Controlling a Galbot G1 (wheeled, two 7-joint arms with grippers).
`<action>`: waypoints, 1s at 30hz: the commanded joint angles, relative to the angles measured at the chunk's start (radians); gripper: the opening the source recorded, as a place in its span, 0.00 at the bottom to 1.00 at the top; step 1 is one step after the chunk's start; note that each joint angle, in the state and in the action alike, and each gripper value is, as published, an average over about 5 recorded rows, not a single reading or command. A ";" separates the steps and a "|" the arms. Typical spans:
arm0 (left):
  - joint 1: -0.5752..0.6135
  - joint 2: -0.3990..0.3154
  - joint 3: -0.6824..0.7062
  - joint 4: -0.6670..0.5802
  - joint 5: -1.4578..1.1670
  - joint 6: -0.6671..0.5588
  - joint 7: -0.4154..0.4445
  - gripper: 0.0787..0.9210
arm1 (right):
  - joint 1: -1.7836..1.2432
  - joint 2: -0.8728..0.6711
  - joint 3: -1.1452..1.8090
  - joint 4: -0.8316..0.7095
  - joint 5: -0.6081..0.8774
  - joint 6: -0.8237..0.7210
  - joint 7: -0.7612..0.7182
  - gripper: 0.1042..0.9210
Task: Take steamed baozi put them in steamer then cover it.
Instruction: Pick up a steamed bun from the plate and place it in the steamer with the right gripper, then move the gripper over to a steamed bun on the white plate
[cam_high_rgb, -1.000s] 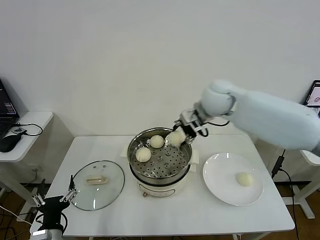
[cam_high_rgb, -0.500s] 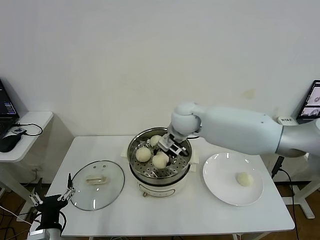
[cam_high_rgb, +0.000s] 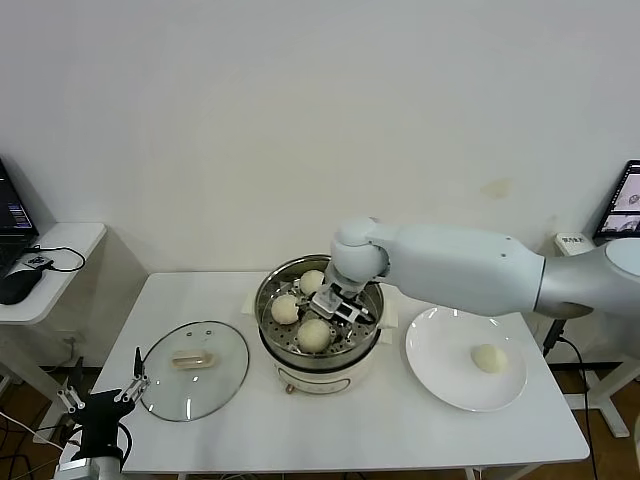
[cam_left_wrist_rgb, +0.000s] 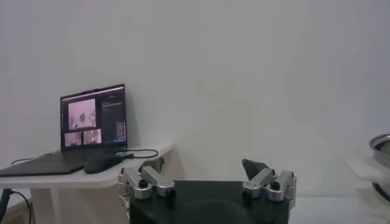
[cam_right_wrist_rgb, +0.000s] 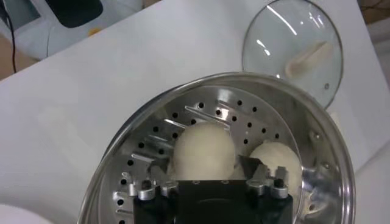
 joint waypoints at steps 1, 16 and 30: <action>0.000 0.001 -0.001 -0.001 0.000 -0.001 0.000 0.88 | 0.060 -0.063 0.035 0.005 0.000 0.007 0.001 0.88; -0.006 0.013 0.024 -0.014 0.002 0.004 0.003 0.88 | 0.035 -0.548 0.192 0.133 0.182 -0.443 -0.016 0.88; -0.013 0.029 0.058 0.003 0.018 0.006 0.006 0.88 | -0.559 -0.825 0.645 0.129 -0.117 -0.296 -0.062 0.88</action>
